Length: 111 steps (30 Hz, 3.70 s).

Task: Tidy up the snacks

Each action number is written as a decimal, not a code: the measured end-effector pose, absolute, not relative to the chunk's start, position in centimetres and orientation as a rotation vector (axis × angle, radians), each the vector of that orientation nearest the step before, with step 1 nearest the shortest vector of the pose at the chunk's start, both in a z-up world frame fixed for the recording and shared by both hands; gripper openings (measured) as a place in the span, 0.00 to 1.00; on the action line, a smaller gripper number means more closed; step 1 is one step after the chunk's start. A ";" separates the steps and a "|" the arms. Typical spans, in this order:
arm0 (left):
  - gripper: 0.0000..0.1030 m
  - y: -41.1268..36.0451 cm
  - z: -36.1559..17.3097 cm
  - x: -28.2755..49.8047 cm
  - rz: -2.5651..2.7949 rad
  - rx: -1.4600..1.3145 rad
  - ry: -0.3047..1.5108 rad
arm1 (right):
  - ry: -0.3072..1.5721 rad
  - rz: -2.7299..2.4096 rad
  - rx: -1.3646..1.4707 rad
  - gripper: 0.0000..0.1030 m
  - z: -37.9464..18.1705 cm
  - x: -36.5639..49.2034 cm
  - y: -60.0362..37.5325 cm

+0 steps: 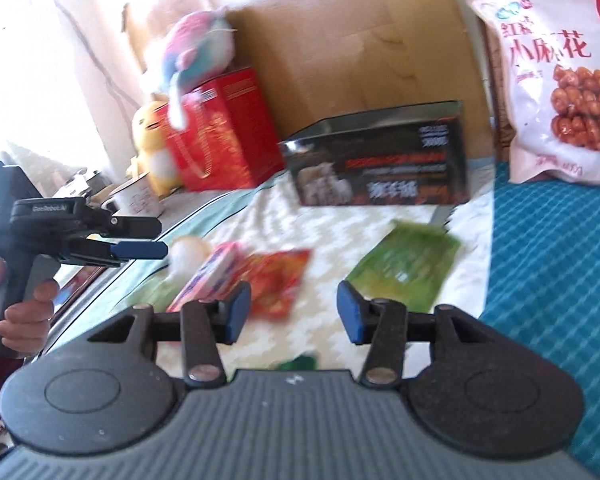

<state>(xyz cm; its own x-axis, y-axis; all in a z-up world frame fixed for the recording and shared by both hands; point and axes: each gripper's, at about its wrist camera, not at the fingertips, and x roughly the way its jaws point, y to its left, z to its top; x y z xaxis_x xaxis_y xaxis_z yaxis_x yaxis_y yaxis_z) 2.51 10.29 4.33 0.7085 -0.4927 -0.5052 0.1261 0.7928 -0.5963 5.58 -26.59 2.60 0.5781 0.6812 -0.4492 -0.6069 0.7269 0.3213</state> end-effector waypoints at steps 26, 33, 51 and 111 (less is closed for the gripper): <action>0.52 9.7 4.7 2.8 -0.411 -0.612 0.714 | 0.451 0.434 -0.368 0.22 4.4 7.7 -23.5; 0.64 4.7 5.4 7.1 -0.390 -0.538 0.796 | 0.518 0.578 -0.189 0.35 4.5 7.9 -26.4; 0.81 3.3 3.8 7.9 -0.341 -0.529 0.885 | 0.463 0.794 -0.555 0.39 3.1 10.3 -19.3; 0.41 -0.3 9.3 23.0 -0.193 -0.402 0.627 | 0.336 0.543 -0.311 0.34 8.0 20.1 -20.3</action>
